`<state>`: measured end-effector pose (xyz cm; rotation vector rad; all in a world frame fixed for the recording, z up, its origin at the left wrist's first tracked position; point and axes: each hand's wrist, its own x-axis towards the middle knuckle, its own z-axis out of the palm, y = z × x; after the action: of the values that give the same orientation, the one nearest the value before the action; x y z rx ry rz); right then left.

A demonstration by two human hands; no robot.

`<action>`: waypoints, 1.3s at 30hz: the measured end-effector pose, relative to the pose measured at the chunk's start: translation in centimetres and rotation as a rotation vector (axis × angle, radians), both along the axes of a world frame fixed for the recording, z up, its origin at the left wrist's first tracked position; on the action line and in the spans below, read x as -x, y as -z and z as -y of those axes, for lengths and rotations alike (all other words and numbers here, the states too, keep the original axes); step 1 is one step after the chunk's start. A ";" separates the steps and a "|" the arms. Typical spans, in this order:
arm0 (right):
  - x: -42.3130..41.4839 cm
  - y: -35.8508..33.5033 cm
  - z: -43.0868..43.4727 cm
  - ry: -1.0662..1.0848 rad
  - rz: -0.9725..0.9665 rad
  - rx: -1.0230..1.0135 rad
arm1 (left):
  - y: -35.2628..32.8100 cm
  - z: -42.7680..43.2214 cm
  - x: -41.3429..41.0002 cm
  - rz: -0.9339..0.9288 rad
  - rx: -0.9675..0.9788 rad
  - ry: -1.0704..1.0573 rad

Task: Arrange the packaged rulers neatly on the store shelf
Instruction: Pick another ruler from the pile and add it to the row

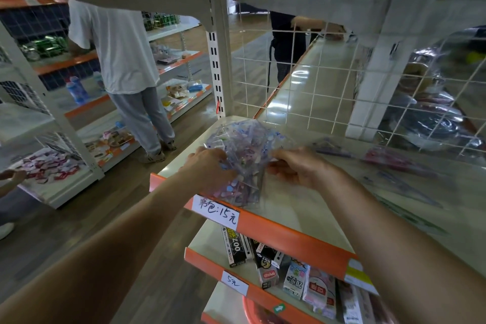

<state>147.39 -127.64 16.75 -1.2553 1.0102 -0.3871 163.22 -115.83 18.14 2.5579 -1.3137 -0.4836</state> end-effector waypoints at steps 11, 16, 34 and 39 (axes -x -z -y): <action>4.9 -2.5 0.1 -0.045 0.085 0.301 | -2.5 0.8 3.7 -0.306 0.434 -0.034; 4.7 -3.7 -0.7 -0.108 0.170 0.285 | -3.7 0.4 5.0 -1.102 0.556 -0.086; 6.5 -6.5 -1.7 -0.163 0.066 0.541 | -4.0 -0.5 5.4 -1.350 0.617 -0.066; 10.8 -6.9 -0.9 -0.242 -0.135 0.707 | -4.1 0.7 6.8 -1.392 0.654 -0.110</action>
<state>136.64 -126.78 23.65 -2.0402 0.8404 -0.4955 156.38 -116.56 22.21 1.1701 -0.5858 -1.2118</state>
